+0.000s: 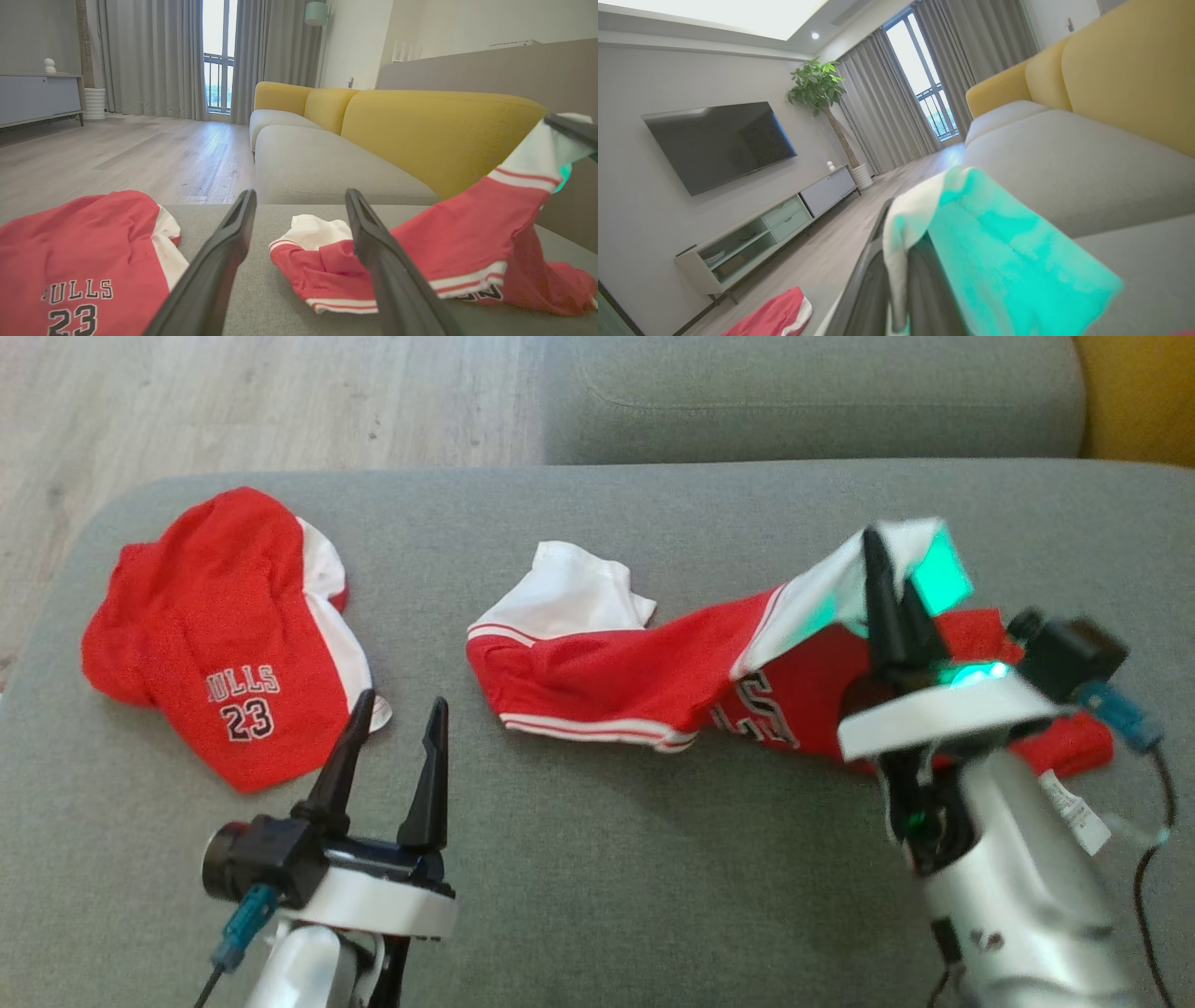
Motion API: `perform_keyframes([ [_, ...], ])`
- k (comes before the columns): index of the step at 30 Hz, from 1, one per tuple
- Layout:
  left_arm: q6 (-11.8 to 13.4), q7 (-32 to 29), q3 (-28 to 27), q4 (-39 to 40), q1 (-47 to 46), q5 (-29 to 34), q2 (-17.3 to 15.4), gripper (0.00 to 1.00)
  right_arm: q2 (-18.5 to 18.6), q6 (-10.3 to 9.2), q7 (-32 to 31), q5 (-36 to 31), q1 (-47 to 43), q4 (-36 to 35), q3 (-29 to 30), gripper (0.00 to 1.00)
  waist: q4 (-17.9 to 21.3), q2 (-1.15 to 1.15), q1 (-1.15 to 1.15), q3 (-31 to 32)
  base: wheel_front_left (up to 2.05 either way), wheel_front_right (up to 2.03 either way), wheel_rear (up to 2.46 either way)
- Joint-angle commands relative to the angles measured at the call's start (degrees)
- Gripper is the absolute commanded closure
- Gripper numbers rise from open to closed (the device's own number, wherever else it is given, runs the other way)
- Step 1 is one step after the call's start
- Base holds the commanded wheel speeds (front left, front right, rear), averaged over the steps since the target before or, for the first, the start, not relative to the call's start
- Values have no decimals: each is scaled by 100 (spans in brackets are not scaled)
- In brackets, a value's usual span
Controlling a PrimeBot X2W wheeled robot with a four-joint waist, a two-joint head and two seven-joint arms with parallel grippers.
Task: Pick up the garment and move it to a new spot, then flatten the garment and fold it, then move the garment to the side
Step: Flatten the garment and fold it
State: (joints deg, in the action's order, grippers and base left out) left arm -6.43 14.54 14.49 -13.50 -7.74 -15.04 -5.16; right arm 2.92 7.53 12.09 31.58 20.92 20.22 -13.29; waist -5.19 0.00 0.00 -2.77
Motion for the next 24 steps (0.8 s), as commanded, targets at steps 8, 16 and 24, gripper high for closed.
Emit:
perform_keyframes([
  [8,-54,46,-334,160,-38,70,72,0,-4,-4,-600,-262,970,-335,188,100,-209,0,0,188,0,0,0],
  [16,-70,46,-534,189,76,76,126,0,-4,-4,-777,4,592,-688,-748,100,-333,0,0,284,0,0,0],
  [24,-86,46,-632,204,139,142,147,0,-4,-4,-615,-53,184,-1031,-958,100,-341,0,0,314,0,0,0],
])
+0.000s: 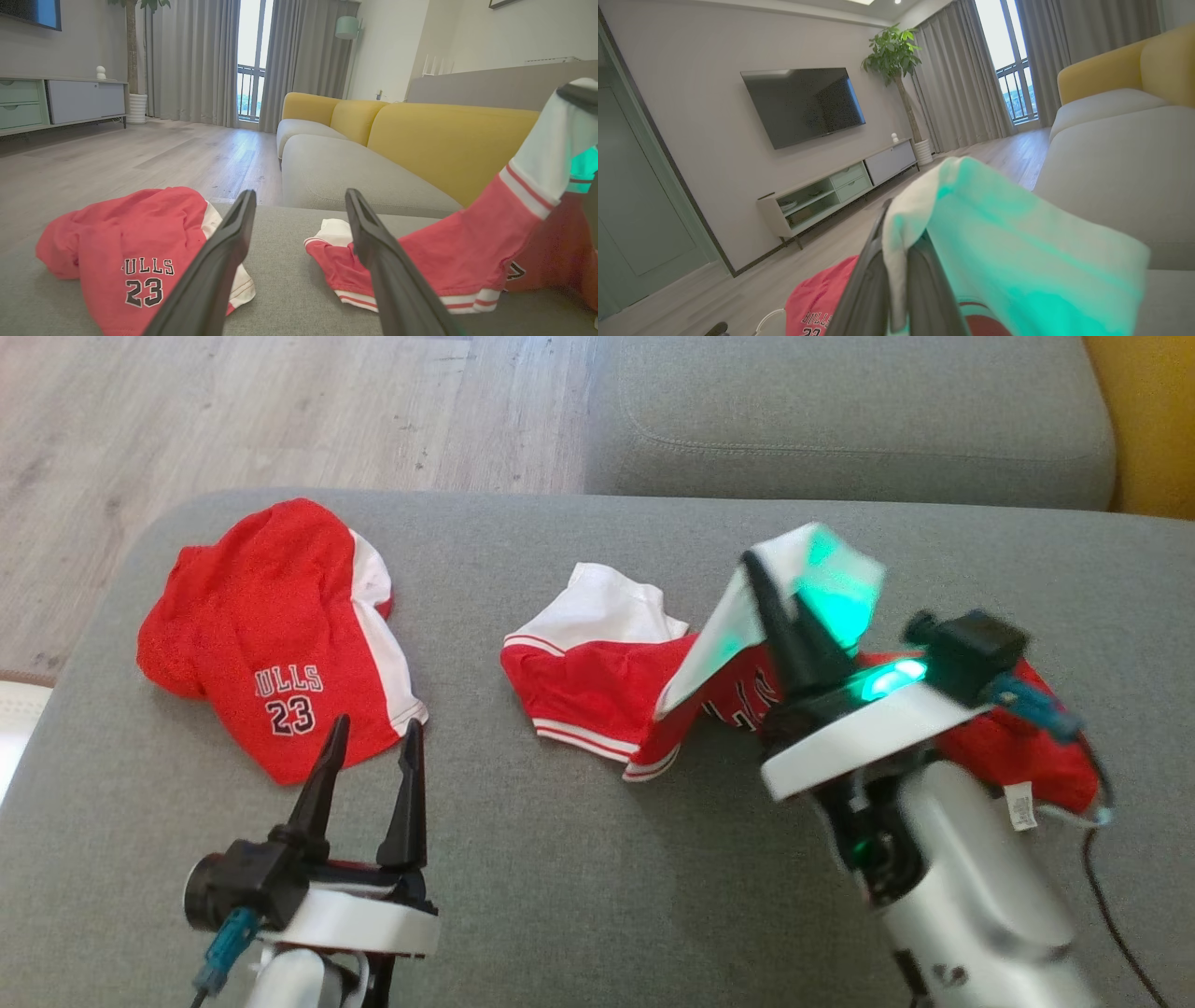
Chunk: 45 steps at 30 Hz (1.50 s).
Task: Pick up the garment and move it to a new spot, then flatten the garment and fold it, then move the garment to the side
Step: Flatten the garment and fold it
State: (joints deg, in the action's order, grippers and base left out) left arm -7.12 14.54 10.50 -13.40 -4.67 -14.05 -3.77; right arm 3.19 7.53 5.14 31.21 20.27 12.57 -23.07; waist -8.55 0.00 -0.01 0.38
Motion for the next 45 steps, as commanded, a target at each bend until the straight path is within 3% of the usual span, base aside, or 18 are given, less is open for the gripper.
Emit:
perform_keyframes([
  [1,-18,46,-225,192,-170,51,12,0,-32,-4,125,-25,278,-260,160,100,-11,0,1,2,0,0,0],
  [7,-26,46,-100,197,-199,64,32,0,-32,-4,209,-276,804,-35,935,100,-130,0,1,-76,0,0,0],
  [15,-33,46,324,174,-539,-56,73,0,28,-4,-326,-1544,2670,1192,1768,100,-796,0,1,-761,0,0,0],
  [22,-32,46,926,126,-948,-412,87,0,796,-4,-687,-1991,4265,2946,1711,100,-1612,0,1,-1375,0,0,0],
  [23,-24,46,1003,122,-983,-467,87,0,913,-4,-694,-2068,4439,3214,1659,55,-1693,0,1,-1425,0,0,0],
  [24,-5,46,1065,119,-1009,-513,88,0,1009,-4,-714,-2123,4595,3503,1664,0,-1755,0,1,-1465,0,0,0],
  [29,117,46,1164,113,-1087,-639,88,0,1106,-4,-934,-2359,5038,4681,1423,0,-1818,0,1,-1568,0,0,0],
  [34,187,46,1062,113,-1171,-621,89,0,860,-4,-723,-2066,5066,5151,1143,0,-1561,0,1,-1493,0,0,0],
  [45,153,46,501,301,-1076,-305,89,0,569,-4,856,-1141,3850,4400,385,0,-313,0,1,-928,0,0,0],
])
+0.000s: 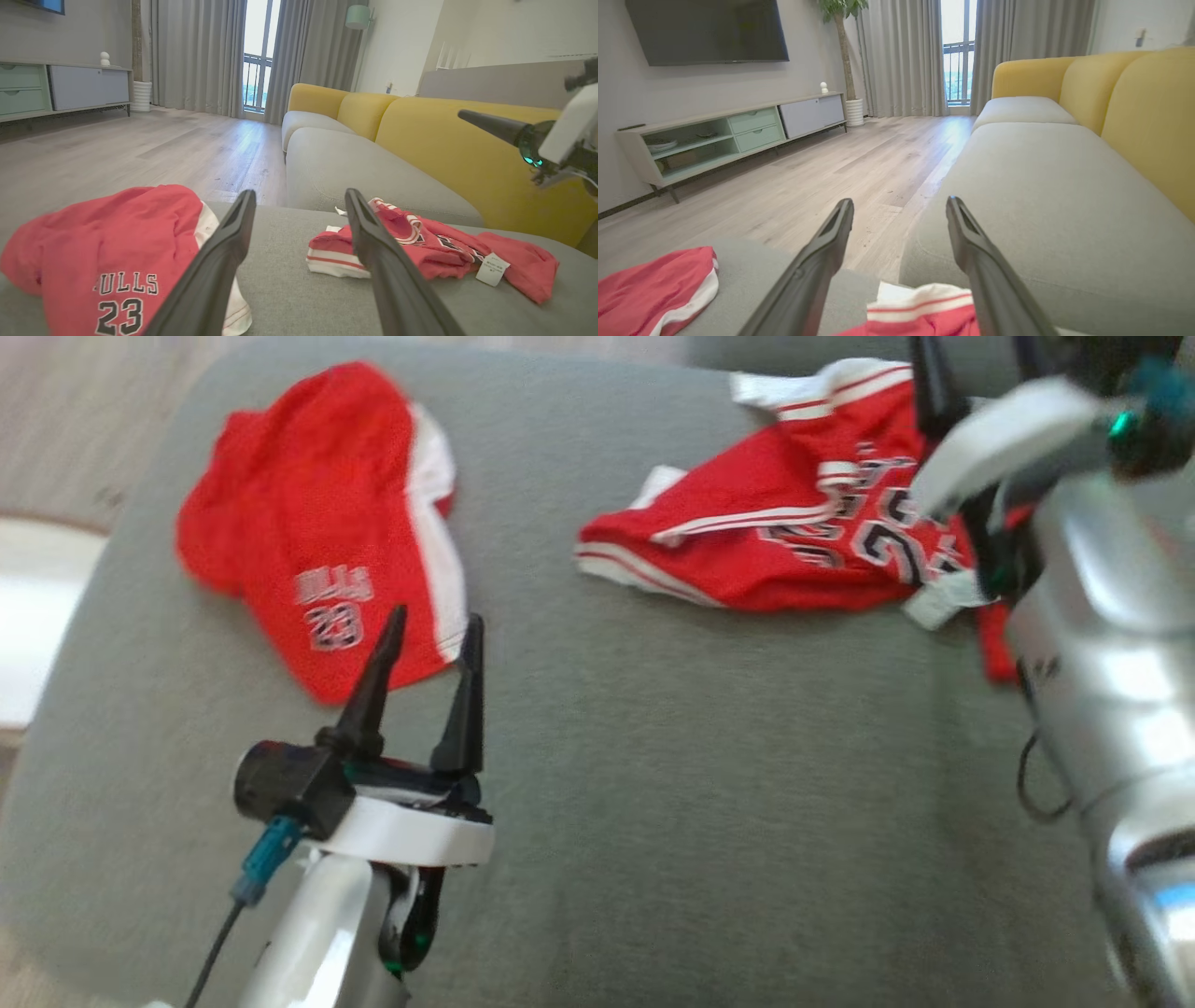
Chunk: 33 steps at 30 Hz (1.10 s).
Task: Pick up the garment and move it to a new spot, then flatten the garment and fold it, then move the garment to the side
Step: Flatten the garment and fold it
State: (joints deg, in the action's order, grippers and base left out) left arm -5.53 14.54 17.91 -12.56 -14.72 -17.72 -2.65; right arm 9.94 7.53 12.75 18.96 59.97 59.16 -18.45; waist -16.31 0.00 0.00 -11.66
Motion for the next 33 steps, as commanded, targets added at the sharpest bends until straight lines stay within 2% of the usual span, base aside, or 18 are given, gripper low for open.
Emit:
perform_keyframes([
  [1,-16,46,-310,236,-39,95,-23,0,-111,-4,147,122,-313,-412,-120,0,605,0,0,337,0,0,0],
  [5,-47,46,-481,297,71,192,-23,0,-93,-4,214,159,-992,-981,-88,0,994,0,0,479,0,0,0],
  [9,-84,46,-595,384,214,263,-23,0,-128,-4,222,-120,-2162,-2180,395,0,1410,0,0,581,0,0,0],
  [12,-105,46,-611,418,299,290,-23,0,-329,-4,223,-428,-3129,-3008,884,0,1618,0,0,630,0,0,0],
  [13,-117,46,-614,423,357,301,-23,0,-489,-4,223,-586,-3708,-3476,1105,0,1726,0,0,653,0,0,0],
  [16,-132,46,-578,427,429,310,-23,0,-627,-4,224,-767,-4359,-3966,1299,0,1822,0,0,672,0,0,0],
  [20,-140,46,-511,454,484,286,-23,0,-688,-4,224,-895,-4775,-4208,1370,0,1842,0,0,671,0,0,0],
  [24,-145,46,-418,471,467,259,-23,0,-701,-4,224,-998,-4802,-4241,1376,0,1739,0,0,606,0,0,0],
  [33,-140,46,-260,456,304,170,-23,0,-640,-4,-70,-1526,-4347,-3706,1393,0,1211,0,0,222,0,0,0],
])
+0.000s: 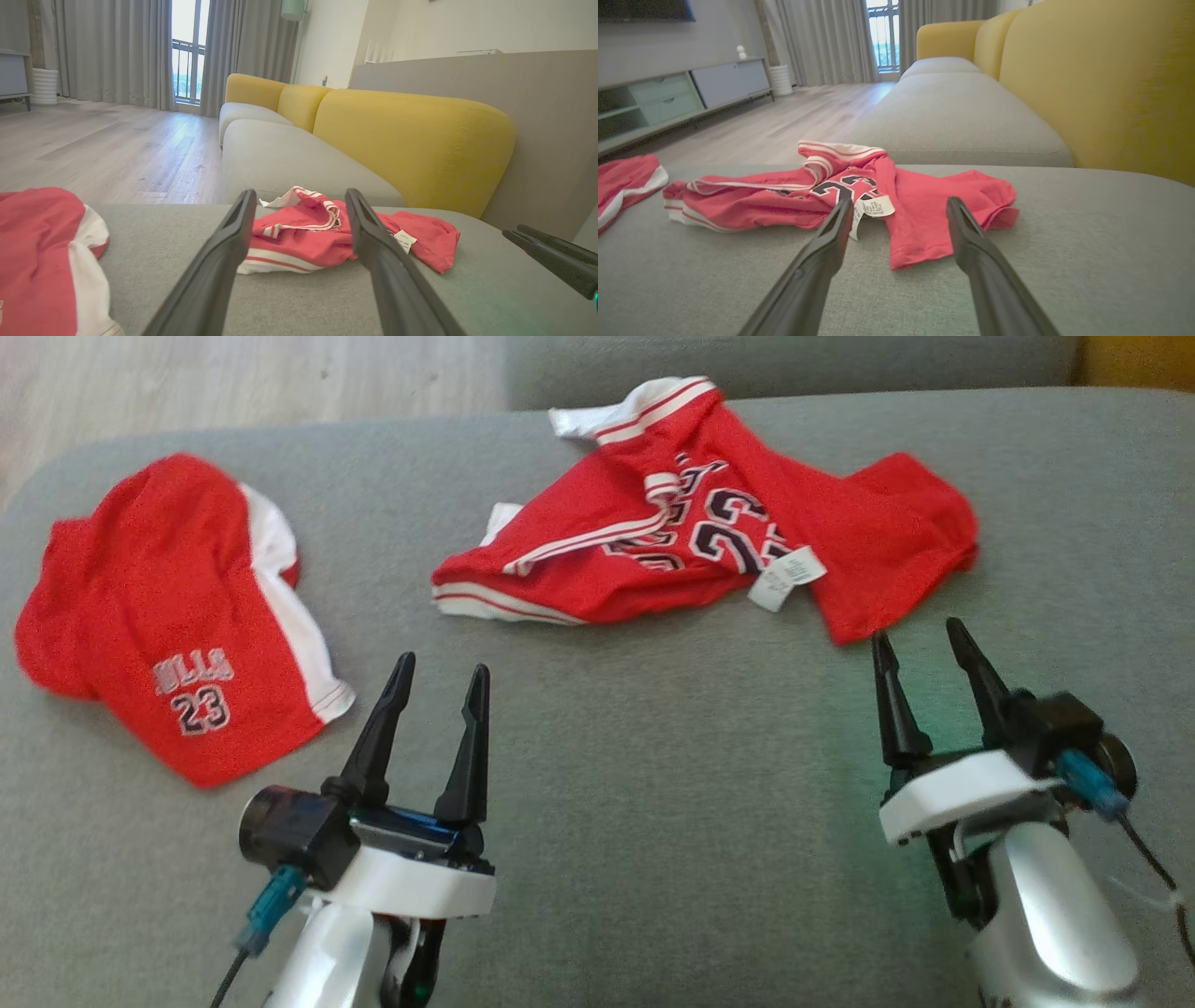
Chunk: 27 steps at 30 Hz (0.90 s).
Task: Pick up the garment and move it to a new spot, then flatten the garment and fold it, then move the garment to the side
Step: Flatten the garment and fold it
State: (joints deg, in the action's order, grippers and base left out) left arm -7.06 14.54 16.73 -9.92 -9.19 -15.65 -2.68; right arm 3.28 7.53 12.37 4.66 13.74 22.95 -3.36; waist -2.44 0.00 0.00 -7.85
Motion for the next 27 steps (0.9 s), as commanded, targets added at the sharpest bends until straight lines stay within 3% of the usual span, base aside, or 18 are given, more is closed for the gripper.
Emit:
perform_keyframes([
  [1,14,46,-121,182,-259,-47,-20,0,64,-4,-83,-198,346,29,-82,0,-235,0,0,-203,0,0,0],
  [10,42,46,69,164,-440,-152,-20,0,117,-4,-492,-1300,1140,1211,747,0,-706,0,0,-606,0,0,0],
  [19,103,46,148,177,-527,-227,-20,0,77,-4,-687,-1642,1636,2185,940,0,-814,0,0,-763,0,0,0],
  [20,111,46,141,177,-531,-233,-20,0,74,-4,-702,-1671,1689,2291,954,17,-805,0,0,-763,0,0,0],
  [21,120,46,128,176,-527,-232,-20,0,69,-4,-681,-1701,1738,2378,960,94,-784,0,0,-755,0,0,0],
  [22,124,46,112,169,-518,-224,-20,0,63,-4,-645,-1730,1783,2457,964,100,-757,0,0,-739,0,0,0],
  [27,112,46,32,96,-465,-148,-20,0,25,-4,-286,-1853,1914,2679,957,100,-554,0,0,-556,0,0,0],
])
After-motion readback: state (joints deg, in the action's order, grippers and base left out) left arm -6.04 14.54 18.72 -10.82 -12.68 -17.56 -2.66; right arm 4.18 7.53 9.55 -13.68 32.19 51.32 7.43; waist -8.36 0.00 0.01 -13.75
